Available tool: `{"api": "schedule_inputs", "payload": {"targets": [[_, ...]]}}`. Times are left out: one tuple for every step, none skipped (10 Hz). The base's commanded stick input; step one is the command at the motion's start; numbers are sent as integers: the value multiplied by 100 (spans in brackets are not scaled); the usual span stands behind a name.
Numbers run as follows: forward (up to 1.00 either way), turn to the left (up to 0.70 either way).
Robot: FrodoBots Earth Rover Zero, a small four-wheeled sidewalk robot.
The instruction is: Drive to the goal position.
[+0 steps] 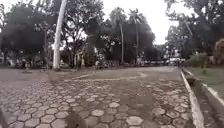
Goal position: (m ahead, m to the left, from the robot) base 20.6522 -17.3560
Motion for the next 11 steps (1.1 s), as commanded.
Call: {"api": "schedule_inputs", "payload": {"targets": [[70,0],[70,0],[70,0],[70,0],[70,0],[70,0],[70,0],[70,0],[70,0],[70,0],[70,-2]]}}
